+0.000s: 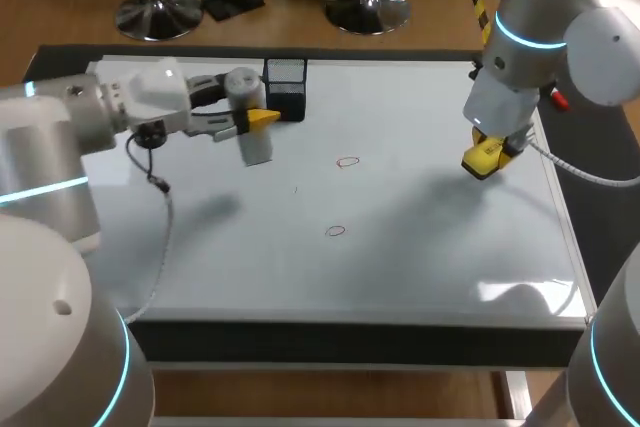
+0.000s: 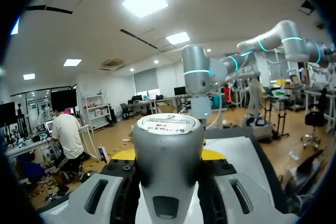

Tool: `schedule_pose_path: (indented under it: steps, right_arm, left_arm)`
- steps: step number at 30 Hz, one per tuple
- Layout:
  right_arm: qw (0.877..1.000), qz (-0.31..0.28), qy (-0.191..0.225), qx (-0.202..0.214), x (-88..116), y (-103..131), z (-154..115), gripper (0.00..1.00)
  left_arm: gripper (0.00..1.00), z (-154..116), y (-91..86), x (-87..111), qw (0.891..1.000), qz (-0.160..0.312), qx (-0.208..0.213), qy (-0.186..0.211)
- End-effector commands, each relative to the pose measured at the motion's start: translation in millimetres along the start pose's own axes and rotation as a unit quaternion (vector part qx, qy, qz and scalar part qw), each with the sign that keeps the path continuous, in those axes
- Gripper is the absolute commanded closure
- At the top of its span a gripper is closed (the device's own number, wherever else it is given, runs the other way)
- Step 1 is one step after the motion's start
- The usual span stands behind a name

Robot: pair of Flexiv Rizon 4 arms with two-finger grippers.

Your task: Pick up the inspection probe, press it on each red-marked spot on the whiteboard one by one, put down the probe, pick up the eraser, and wipe off all the red marks.

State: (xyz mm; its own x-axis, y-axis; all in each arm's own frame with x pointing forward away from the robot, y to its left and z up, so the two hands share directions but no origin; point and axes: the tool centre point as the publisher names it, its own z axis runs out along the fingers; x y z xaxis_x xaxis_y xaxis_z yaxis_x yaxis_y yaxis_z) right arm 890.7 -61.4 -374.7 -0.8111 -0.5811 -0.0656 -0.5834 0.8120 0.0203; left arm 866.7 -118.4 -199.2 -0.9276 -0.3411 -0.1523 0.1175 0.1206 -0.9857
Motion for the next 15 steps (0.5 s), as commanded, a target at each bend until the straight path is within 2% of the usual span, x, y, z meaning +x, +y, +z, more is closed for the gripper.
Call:
schedule_pose_path:
  steps: [1,15]
  right_arm:
    - [1.0,-0.001,0.001,0.001,-0.3,-0.4,-0.5,1.0]
    - [1.0,-0.001,0.001,0.001,-0.3,-0.4,-0.5,1.0]
  left_arm:
    - [1.0,54.3,5.5,-3.6,0.998,-0.004,-0.001,0.061]
    - [1.0,117.3,20.4,12.9,0.991,-0.026,0.011,0.131]
